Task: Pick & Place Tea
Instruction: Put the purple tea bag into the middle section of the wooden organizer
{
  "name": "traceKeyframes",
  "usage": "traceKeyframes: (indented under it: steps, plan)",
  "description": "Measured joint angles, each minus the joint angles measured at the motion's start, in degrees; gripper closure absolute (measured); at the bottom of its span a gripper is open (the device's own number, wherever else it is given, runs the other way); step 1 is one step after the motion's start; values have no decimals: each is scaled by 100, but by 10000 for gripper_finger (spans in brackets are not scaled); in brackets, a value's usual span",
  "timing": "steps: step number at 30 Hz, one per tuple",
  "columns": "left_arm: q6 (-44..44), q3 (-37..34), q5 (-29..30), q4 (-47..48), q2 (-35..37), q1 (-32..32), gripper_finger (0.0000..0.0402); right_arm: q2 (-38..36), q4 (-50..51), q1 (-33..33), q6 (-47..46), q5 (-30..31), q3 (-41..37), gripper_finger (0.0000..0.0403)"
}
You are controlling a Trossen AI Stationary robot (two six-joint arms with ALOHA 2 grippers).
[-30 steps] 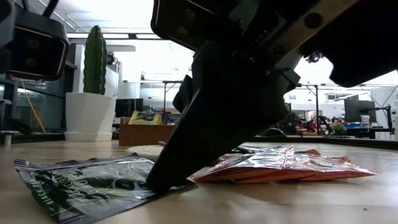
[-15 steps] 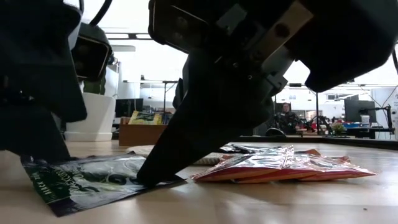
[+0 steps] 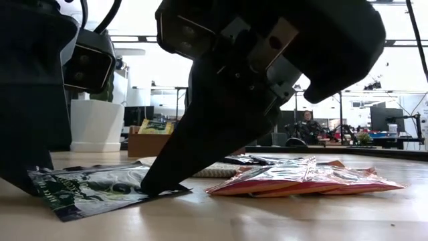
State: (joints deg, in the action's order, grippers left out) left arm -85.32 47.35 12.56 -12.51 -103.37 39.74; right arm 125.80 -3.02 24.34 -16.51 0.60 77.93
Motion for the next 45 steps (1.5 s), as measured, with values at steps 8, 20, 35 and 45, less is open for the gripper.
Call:
traceKeyframes:
  steps: [8, 20, 35, 45]
  plan:
    - [-3, -2, 152, 38, -1, 2, 212, 2, -129, -2, -22, 92, -9, 403]
    - [103, -17, 631, 272, -9, 1, 383, 2, -151, -76, -129, 90, -9, 403]
    - [795, -13, 623, 494, -5, 1, 401, -153, 18, -74, -495, 52, -9, 403]
    - [1702, -17, 522, 580, 285, -26, 401, -1607, 2130, 4, -1086, 436, -2, 403]
